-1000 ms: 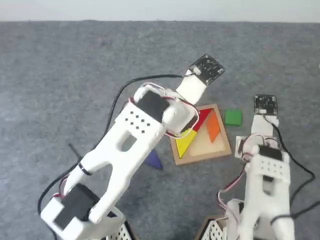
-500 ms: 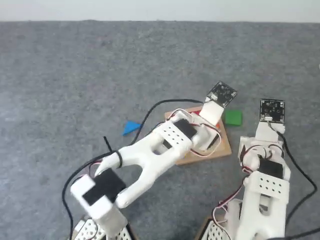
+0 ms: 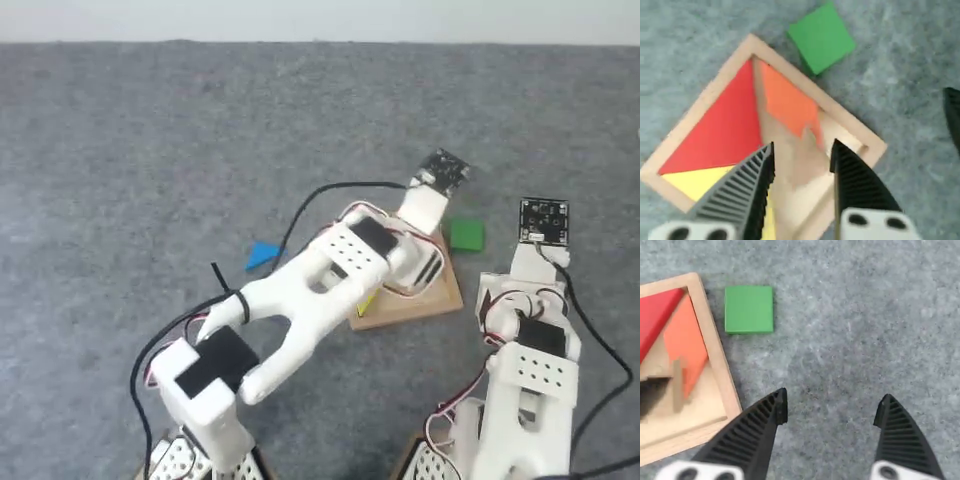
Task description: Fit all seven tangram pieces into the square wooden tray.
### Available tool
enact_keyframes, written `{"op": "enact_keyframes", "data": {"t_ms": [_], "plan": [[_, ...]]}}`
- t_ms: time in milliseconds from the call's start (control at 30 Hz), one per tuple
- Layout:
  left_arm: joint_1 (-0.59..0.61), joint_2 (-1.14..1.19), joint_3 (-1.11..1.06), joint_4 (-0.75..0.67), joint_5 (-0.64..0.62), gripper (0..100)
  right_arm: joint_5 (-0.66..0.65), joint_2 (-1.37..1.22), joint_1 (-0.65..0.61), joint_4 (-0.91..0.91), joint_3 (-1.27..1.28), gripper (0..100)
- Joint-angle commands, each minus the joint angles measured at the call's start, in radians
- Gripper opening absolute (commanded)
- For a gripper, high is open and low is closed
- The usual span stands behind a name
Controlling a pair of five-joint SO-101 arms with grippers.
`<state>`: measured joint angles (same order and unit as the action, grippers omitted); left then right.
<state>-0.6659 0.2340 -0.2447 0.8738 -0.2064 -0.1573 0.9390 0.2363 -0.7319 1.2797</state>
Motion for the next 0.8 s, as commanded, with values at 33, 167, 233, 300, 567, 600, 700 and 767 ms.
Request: {"op": "enact_keyframes", "data": {"t_ms": [33, 167, 233, 300, 567, 600, 700, 767], "plan": [[0.057, -0.008, 0.048, 0.009, 0.002, 18, 0.011, 0.027, 0.010, 0.012, -0.009, 28.4], [0.032, -0.008, 0.044, 0.032, 0.066, 18, 0.011, 0.027, 0.016, 0.012, -0.009, 28.4], [0.005, -0.009, 0.047, 0.068, 0.112, 18, 0.011, 0.028, 0.018, 0.012, -0.009, 28.4], [-0.028, -0.009, 0.047, 0.115, 0.170, 18, 0.011, 0.028, 0.018, 0.012, -0.009, 28.4], [-0.060, 0.057, 0.079, 0.249, 0.272, 19, 0.002, 0.025, 0.013, -0.012, -0.017, 28.4], [-0.058, 0.089, 0.099, 0.253, 0.272, 19, 0.002, 0.025, 0.013, -0.012, -0.017, 28.4], [-0.058, 0.187, 0.188, 0.290, 0.272, 19, 0.002, 0.025, 0.013, -0.010, -0.017, 28.4], [-0.058, 0.238, 0.254, 0.318, 0.272, 19, 0.000, 0.025, 0.013, -0.010, -0.017, 28.4]]}}
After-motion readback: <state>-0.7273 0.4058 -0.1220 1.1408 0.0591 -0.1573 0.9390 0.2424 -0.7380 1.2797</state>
